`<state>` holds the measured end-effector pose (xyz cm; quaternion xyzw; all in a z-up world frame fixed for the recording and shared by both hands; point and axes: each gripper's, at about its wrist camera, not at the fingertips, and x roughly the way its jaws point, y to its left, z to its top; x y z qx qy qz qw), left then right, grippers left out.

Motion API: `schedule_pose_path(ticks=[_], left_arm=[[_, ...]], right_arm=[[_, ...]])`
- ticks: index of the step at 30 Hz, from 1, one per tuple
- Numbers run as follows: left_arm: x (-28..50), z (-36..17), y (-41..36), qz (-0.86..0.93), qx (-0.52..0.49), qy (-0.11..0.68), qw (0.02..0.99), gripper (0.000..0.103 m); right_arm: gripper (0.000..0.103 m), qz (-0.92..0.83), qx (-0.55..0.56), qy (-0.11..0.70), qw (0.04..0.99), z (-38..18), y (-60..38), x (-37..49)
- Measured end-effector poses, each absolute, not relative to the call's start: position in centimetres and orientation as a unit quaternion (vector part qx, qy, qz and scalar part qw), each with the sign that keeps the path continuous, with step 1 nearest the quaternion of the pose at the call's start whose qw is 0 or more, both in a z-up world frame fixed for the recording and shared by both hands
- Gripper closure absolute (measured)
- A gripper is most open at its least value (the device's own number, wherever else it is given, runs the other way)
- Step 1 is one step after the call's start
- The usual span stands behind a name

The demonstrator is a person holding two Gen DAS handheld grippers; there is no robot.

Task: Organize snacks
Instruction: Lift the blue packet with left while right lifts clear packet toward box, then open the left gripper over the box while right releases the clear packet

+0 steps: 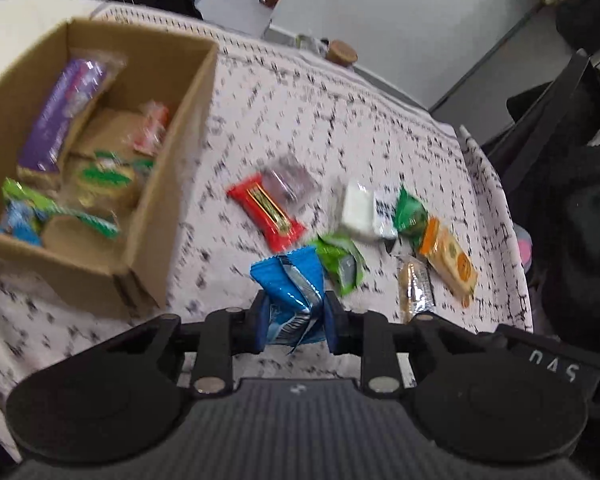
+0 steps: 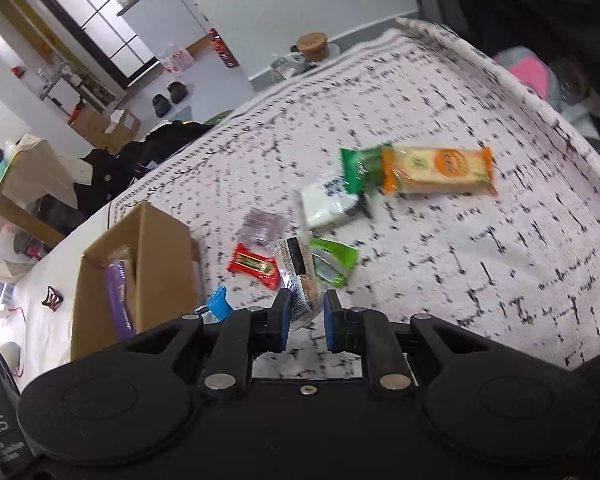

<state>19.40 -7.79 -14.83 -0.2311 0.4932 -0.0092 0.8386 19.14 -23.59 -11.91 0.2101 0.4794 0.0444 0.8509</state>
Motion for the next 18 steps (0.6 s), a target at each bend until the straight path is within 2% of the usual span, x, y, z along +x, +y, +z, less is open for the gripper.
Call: schedule_pose_path(ticks=[18], left_arm=[[18.9,-9.3,1.2,0.040,-0.277,0.423,0.862,0.077]], right_arm=[[0.086,0.131,0.212,0.458,0.853,-7.6,-15.5,20.7]])
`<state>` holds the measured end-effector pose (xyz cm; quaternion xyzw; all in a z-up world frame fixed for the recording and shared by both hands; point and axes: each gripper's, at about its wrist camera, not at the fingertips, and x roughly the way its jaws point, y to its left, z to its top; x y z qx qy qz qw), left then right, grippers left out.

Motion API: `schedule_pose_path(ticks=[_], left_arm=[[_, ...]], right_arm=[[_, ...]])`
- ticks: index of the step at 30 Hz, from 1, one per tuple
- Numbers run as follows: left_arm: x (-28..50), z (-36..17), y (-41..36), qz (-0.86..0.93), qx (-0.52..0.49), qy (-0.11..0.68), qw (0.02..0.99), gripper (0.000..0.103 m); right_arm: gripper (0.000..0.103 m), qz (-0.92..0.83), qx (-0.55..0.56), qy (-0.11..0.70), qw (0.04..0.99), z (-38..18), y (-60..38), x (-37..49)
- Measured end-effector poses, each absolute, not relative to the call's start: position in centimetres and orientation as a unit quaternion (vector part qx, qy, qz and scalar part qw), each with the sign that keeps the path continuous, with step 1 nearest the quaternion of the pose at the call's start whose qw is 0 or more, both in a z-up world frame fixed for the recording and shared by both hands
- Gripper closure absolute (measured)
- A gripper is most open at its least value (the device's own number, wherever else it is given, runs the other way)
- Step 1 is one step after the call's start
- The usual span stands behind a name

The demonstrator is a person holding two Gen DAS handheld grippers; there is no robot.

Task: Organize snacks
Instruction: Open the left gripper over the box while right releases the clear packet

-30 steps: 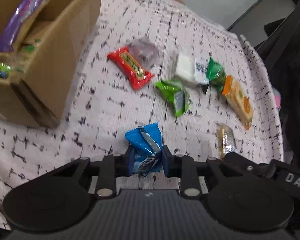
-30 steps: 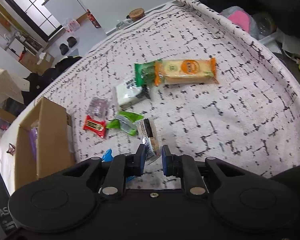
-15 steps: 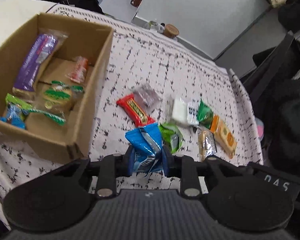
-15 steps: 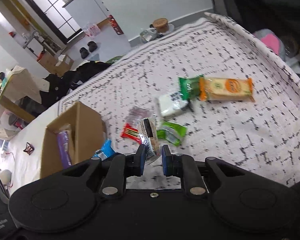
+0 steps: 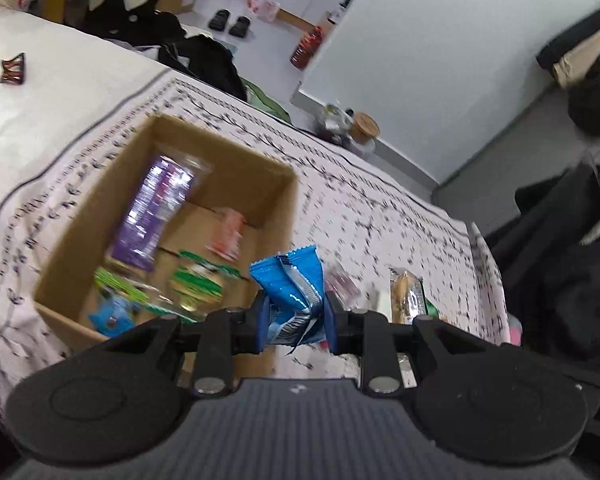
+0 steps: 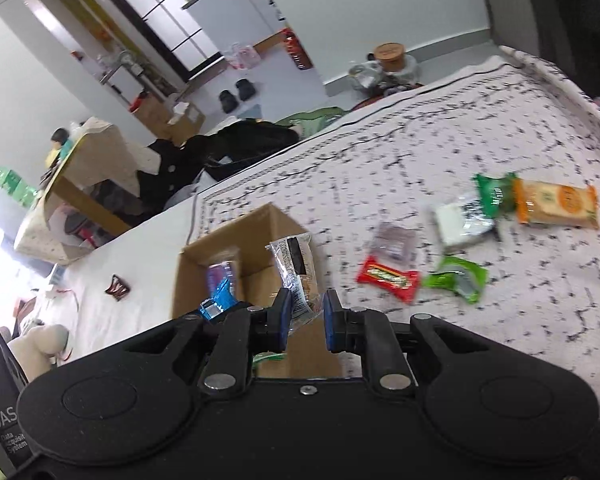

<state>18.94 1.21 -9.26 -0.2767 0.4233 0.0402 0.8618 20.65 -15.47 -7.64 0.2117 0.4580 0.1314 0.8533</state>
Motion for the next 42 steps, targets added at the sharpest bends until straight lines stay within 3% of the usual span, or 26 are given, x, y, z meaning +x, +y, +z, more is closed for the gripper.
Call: schedule_pose_path(ticks=[18,20,22,24,34,42], left_arm=[[17.3,-10.3,7.9,0.125,-0.340,0.442,0.820,0.073],[17.1,-10.3,8.4,0.130,-0.345,0.440,0.819,0.070],[17.0,-10.3,8.8,0.139,-0.346,0.435,0.820,0.058],[16.9,-10.2,9.0,0.145,-0.347,0.432,0.820,0.052],[17.3,-10.5,8.5,0.146,-0.341,0.440,0.818,0.032],[17.9,-10.7,6.5,0.126,-0.327,0.449,0.822,0.027]], right_arm=[[0.086,0.154,0.200,0.476,0.842,-8.7,-10.2,20.7],[0.086,0.154,0.203,0.482,0.838,-9.0,-10.1,20.7],[0.084,0.163,0.204,0.492,0.830,-9.3,-9.9,20.7],[0.076,0.167,0.205,0.504,0.822,-9.6,-9.7,20.7],[0.073,0.120,0.207,0.508,0.828,-9.9,-13.6,20.4],[0.068,0.073,0.206,0.502,0.837,-9.9,-19.1,20.1]])
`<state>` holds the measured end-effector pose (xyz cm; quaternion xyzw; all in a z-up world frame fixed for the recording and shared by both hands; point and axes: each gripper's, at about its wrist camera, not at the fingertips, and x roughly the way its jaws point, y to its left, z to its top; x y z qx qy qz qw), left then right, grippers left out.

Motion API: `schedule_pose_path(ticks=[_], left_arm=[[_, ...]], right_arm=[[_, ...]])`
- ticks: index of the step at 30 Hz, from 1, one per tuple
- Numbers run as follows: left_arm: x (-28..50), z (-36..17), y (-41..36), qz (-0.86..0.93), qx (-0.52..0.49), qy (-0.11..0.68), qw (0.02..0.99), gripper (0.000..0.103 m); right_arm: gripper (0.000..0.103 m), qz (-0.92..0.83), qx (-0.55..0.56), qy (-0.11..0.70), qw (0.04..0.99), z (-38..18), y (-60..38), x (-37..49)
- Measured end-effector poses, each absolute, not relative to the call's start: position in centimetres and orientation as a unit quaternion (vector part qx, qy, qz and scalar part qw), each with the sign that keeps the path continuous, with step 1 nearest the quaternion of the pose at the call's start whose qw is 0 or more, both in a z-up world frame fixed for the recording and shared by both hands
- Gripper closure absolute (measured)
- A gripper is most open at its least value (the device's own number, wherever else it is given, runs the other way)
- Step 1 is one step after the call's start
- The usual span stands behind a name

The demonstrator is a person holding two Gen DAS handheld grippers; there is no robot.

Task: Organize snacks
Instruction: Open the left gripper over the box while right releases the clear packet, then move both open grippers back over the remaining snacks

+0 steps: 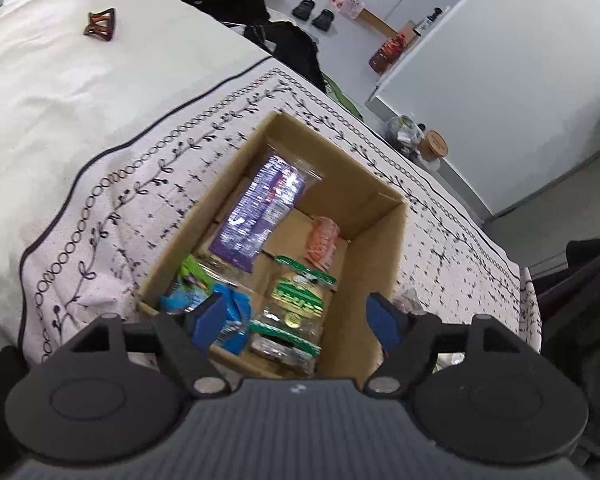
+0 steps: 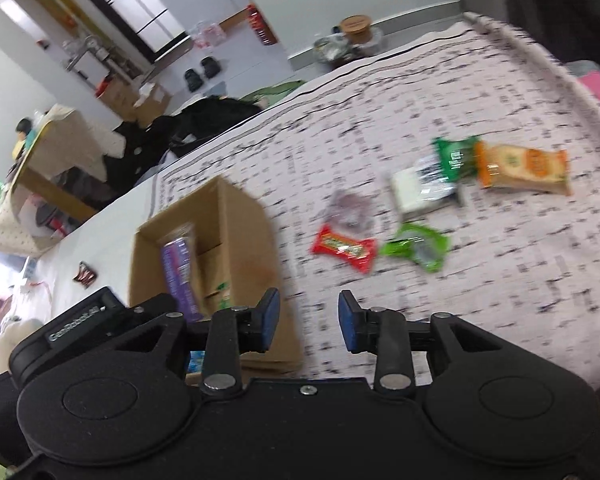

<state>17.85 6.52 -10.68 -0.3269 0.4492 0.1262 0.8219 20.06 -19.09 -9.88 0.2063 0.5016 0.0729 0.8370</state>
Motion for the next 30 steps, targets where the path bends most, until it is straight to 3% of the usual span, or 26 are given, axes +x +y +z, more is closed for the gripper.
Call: schedule_pose_path(ticks=[13,18,23,30], left_arm=[[19.1,-9.6,1.6,0.091,-0.270,0.451,0.846,0.027],[19.8,-9.0,-0.3,0.077,-0.256,0.454,0.850,0.027],[20.5,-8.6,-2.6,0.061,-0.231,0.454,0.858,0.027],[21.3,-8.7,-5.9,0.033,-0.199,0.449,0.871,0.027]], right_arm=[[0.063,0.045,0.216,0.492,0.842,-10.2,-25.5,19.8],[0.053,0.036,0.226,0.478,0.848,-10.5,-28.1,20.0],[0.050,0.031,0.232,0.464,0.855,-11.4,-30.2,20.6],[0.032,0.028,0.246,0.443,0.862,-13.1,-32.4,22.0]])
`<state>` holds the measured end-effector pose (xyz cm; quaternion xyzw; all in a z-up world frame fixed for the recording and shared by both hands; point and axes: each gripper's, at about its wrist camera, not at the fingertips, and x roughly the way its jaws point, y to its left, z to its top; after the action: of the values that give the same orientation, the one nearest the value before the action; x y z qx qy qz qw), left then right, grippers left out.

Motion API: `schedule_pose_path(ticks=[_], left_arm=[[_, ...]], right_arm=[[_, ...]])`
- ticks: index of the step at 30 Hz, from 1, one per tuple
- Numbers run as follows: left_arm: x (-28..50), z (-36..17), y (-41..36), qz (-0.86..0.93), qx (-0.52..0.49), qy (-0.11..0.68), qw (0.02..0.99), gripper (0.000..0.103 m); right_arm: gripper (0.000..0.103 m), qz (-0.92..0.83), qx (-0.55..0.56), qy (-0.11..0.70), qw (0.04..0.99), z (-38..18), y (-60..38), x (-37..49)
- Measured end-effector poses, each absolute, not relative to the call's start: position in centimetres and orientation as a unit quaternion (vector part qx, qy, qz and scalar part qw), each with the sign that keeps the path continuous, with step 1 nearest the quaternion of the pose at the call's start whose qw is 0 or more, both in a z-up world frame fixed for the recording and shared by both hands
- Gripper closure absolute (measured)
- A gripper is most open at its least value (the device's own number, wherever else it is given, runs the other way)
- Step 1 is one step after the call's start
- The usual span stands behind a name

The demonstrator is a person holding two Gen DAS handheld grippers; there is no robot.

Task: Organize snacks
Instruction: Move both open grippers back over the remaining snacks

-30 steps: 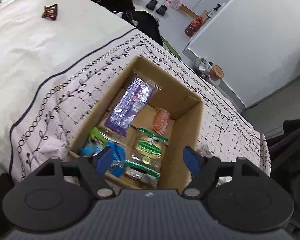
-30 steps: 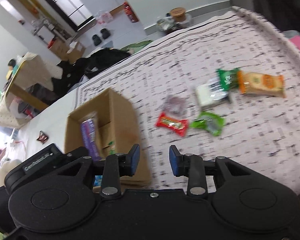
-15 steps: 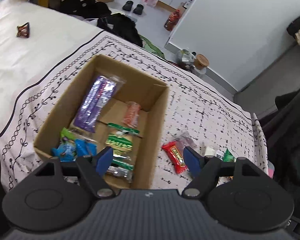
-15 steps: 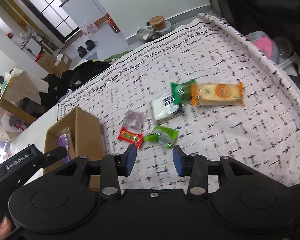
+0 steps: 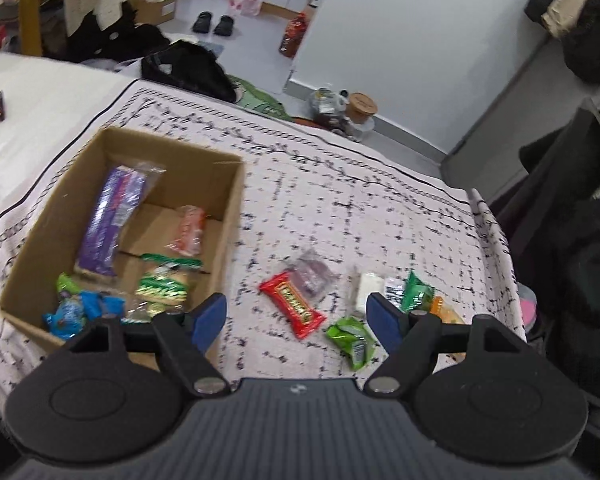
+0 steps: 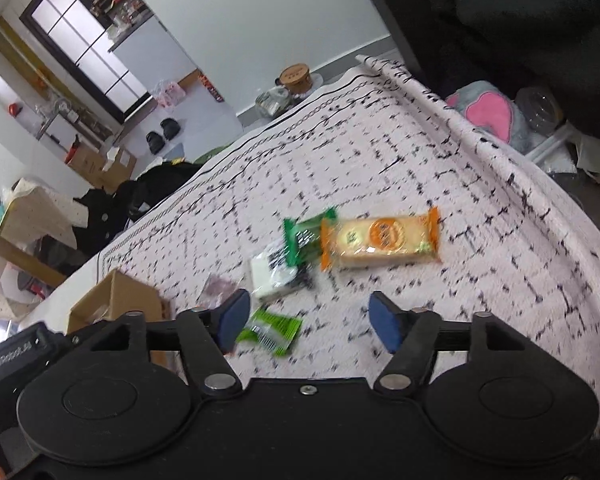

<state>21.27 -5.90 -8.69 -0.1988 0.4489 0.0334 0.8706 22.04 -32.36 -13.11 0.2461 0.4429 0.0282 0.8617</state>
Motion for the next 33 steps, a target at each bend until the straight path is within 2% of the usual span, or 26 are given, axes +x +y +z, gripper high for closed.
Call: schedule_pose_path(ticks=[6,14,22,29,33], left_arm=[[22.5,-9.7,-7.8,0.022,-0.182,0.455,0.871,0.030],[24.1,-11.6,-9.9,0.017,-0.167,0.467,0.868,0.036],[26.2,-14.5,-11.0,0.026,-0.165,0.491,0.855,0.050],[27.6,-16.3,-11.0,0.044,-0.166,0.502,0.848,0.051],[28.2,-17.3,-11.1,0.051,-0.165,0.503,0.847,0.051]], right_arm=[[0.016,0.041,0.251,0.420,0.871,-14.3,-33.4,23.4],[0.000,0.048,0.233,0.426,0.873,-15.8,-33.8,25.2],[0.000,0.075,0.235,0.411,0.878,-16.5,-34.1,27.0],[0.000,0.082,0.233,0.407,0.879,-17.1,-34.6,29.0],[0.000,0.079,0.235,0.433,0.867,-18.2,-34.8,29.3]])
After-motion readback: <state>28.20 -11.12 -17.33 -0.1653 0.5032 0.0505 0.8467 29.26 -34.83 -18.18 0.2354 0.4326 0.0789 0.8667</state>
